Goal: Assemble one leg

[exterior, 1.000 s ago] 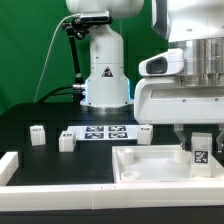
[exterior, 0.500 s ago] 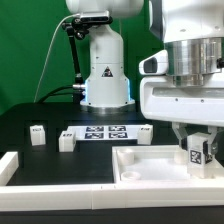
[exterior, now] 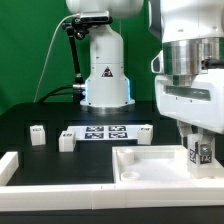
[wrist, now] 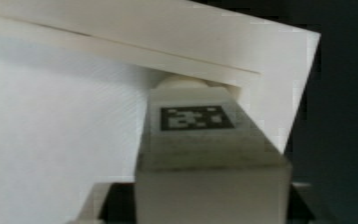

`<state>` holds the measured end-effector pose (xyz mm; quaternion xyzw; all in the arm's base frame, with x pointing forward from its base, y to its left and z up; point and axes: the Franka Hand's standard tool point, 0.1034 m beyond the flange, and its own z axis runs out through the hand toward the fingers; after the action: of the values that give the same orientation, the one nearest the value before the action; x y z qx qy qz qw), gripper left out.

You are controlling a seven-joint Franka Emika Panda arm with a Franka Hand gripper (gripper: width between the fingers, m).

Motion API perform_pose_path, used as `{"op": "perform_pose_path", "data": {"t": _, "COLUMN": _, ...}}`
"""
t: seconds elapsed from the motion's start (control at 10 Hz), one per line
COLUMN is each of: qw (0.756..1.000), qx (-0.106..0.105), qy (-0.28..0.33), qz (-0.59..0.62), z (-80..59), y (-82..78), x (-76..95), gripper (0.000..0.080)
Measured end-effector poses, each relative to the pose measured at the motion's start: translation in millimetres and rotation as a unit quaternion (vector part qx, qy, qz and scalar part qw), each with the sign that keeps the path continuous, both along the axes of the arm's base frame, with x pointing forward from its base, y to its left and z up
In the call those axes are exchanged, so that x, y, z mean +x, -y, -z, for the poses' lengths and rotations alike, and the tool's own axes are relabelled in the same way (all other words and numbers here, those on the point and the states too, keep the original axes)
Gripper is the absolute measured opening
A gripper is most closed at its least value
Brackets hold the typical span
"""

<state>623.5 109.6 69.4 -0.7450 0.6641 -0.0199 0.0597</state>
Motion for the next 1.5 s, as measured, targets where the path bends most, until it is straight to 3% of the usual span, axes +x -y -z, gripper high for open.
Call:
{"op": "perform_pose_path", "data": {"t": 0.3, "qw": 0.990, "qx": 0.024, "qy": -0.011, "qz": 0.141, "z": 0.2, "y": -1.2, "x": -1.7, "gripper": 0.0293}}
{"op": "perform_pose_path", "data": {"t": 0.6, "qw": 0.964, "qx": 0.031, "qy": -0.010, "qz": 0.266, "z": 0.2, "y": 0.3, "x": -3.6, "gripper": 0.0294}}
{"op": "perform_pose_path", "data": {"t": 1.0, "qw": 0.956, "qx": 0.035, "qy": -0.011, "qz": 0.291, "z": 0.5, "y": 2.1, "x": -4.6, "gripper": 0.0299}}
{"op": "perform_pose_path", "data": {"t": 1.1, "qw": 0.960, "qx": 0.038, "qy": -0.011, "qz": 0.278, "z": 1.4, "y": -0.4, "x": -5.2, "gripper": 0.0468}}
{"op": "perform_pose_path", "data": {"t": 1.2, "qw": 0.961, "qx": 0.038, "qy": -0.011, "qz": 0.274, "z": 1.5, "y": -0.6, "x": -5.3, "gripper": 0.0468}}
{"op": "perform_pose_path", "data": {"t": 1.3, "qw": 0.961, "qx": 0.038, "qy": -0.011, "qz": 0.274, "z": 1.6, "y": -0.6, "x": -5.3, "gripper": 0.0607}}
{"op": "perform_pose_path", "data": {"t": 1.5, "qw": 0.961, "qx": 0.038, "qy": -0.011, "qz": 0.274, "z": 1.7, "y": -0.6, "x": -5.4, "gripper": 0.0636}}
